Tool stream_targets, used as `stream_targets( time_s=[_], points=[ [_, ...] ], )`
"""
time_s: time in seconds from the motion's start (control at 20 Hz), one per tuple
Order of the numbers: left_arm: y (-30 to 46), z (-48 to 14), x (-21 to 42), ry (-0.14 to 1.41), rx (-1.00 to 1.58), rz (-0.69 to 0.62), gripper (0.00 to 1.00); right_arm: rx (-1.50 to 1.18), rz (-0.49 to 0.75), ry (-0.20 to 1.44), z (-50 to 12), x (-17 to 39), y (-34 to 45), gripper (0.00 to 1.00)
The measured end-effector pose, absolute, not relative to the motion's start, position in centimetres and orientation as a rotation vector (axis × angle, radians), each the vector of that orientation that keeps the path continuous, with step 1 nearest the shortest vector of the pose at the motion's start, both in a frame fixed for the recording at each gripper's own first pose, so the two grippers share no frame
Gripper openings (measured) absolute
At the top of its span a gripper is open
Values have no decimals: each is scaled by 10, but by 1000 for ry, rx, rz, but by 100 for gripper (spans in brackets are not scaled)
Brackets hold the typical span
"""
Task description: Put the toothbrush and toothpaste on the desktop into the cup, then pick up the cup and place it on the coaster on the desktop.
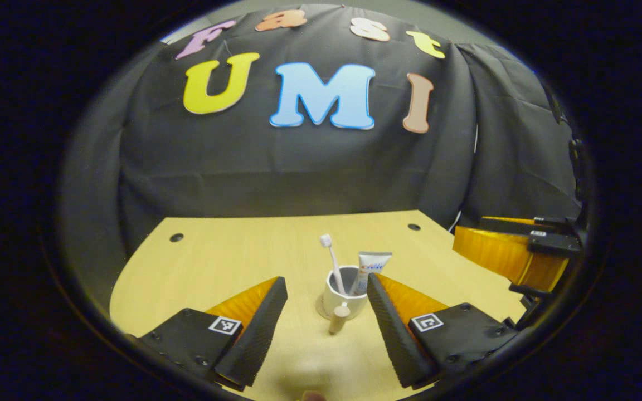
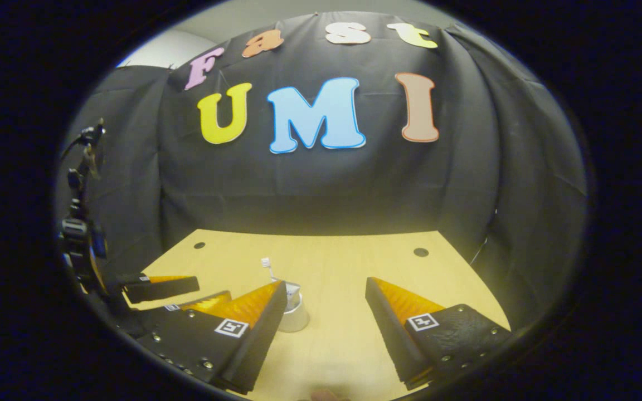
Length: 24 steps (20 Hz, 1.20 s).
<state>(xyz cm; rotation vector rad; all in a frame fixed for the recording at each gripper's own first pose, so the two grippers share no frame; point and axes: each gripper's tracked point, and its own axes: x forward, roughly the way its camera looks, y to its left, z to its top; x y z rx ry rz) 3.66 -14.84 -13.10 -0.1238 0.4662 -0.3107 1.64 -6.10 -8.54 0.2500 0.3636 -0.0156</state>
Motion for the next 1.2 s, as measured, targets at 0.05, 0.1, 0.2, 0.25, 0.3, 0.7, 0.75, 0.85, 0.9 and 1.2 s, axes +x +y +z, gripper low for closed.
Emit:
stream_targets(
  time_s=[0.05,0.1,0.2,0.25,0.3,0.7,0.75,0.85,0.9,1.2],
  points=[
    [-140,-117,34,422,-121,-291,89,230,-10,347,-81,17,-59,88],
    [-133,-103,32,382,-119,-275,95,214,-7,330,-76,16,-58,88],
    [-123,-70,23,307,-117,-256,95,196,2,288,-63,16,-50,88],
    [-116,-57,21,271,-120,-247,97,185,1,270,-58,16,-47,88],
    [-110,-42,20,233,-129,-238,95,170,-5,249,-51,16,-46,88],
    [-81,6,18,34,-191,-199,98,109,-52,122,-10,10,-40,87],
    [-81,6,17,33,-185,-198,96,116,-46,120,-9,10,-37,86],
    [-81,12,14,16,-177,-194,87,117,-36,121,-7,11,-33,86],
    [-81,14,12,13,-182,-196,86,115,-40,125,-8,10,-35,86],
    [-75,16,9,-3,-152,-206,100,141,-71,120,-7,4,-40,86]
  ],
)
